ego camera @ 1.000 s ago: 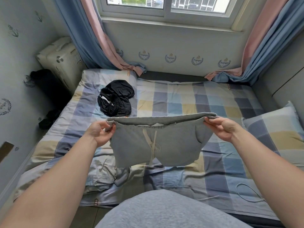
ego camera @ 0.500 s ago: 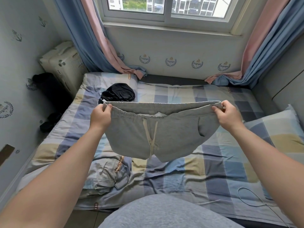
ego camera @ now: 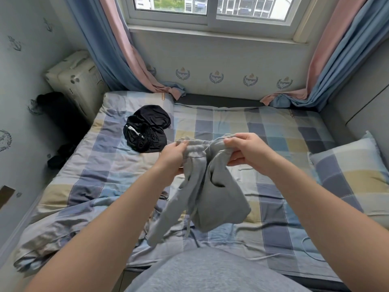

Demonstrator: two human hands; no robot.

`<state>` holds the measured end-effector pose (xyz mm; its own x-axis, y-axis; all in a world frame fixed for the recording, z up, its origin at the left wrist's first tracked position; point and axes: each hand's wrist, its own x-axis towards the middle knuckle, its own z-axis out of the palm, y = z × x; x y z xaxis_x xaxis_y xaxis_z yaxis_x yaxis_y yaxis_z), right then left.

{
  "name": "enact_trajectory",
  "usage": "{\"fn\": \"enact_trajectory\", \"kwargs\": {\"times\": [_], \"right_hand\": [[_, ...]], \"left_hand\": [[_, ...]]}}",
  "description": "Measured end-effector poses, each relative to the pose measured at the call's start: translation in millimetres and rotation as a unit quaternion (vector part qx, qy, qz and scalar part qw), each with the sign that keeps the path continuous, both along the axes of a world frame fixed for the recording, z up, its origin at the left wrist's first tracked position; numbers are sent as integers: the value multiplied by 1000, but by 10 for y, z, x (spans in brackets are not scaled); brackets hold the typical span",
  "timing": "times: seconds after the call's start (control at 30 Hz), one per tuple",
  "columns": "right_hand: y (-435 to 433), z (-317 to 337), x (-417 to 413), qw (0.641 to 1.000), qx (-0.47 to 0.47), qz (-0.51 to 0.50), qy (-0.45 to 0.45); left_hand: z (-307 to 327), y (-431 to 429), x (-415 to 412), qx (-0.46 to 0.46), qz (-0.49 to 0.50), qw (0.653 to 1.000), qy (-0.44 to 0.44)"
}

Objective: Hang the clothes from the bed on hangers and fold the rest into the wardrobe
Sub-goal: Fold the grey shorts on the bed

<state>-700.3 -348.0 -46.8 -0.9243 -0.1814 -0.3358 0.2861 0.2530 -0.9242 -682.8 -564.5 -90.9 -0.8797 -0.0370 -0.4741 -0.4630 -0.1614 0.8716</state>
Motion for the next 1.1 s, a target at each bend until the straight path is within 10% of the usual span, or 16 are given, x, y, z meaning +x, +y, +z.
{"fn": "enact_trajectory", "kwargs": {"times": [0.3,0.53,0.67,0.87,1.1], "right_hand": [[-222,276,181,961,149,87,217],[-38,230,186,968,53,64,238],[279,-170,172,986,-10,-74,152],[525,-949,430,983,-159,63,-73],[697,-1035,227,982,-142,-32,-124]], "left_hand": [[262,116,202,51,-153,978,132],[136,209,235,-17,-110,976,187],[66,181,221,52,-105,978,171],[77,145,166,204,-154,962,98],[-121,270,-38,81,-137,986,43]]}}
